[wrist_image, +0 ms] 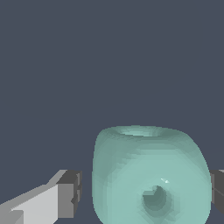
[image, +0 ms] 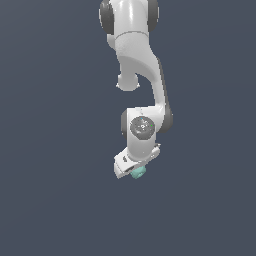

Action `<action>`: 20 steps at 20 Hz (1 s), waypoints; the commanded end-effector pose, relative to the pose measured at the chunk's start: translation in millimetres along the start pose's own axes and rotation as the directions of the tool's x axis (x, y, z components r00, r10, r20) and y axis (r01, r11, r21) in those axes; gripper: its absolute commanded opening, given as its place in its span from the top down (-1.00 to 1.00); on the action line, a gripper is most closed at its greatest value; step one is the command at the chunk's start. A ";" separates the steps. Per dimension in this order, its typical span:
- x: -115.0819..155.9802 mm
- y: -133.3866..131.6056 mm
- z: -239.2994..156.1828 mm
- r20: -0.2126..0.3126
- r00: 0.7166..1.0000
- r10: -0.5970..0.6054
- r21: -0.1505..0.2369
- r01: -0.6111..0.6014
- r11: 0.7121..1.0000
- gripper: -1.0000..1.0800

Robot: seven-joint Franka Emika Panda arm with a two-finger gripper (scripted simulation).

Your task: Pick up the object and move it to a goal position.

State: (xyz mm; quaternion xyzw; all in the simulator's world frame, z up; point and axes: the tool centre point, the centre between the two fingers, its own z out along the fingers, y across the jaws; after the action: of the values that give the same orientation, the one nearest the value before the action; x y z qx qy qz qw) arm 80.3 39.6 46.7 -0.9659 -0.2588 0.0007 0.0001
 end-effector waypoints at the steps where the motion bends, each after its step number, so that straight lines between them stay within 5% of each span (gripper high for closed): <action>1: 0.5 0.2 7.1 -0.001 1.000 -0.001 -0.001 0.001 1.000 -0.92; 5: 1.7 0.7 7.3 -0.001 1.000 -0.001 -0.001 0.001 1.000 -0.92; 6: 1.7 0.7 7.3 -0.001 1.000 -0.001 -0.001 0.001 1.000 1.00; 20: 0.0 0.5 4.2 -0.001 1.000 -0.001 -0.001 0.001 1.000 1.00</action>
State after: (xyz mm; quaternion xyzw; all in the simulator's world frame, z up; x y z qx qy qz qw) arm 81.0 39.5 40.6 -0.9658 -0.2593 0.0004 0.0001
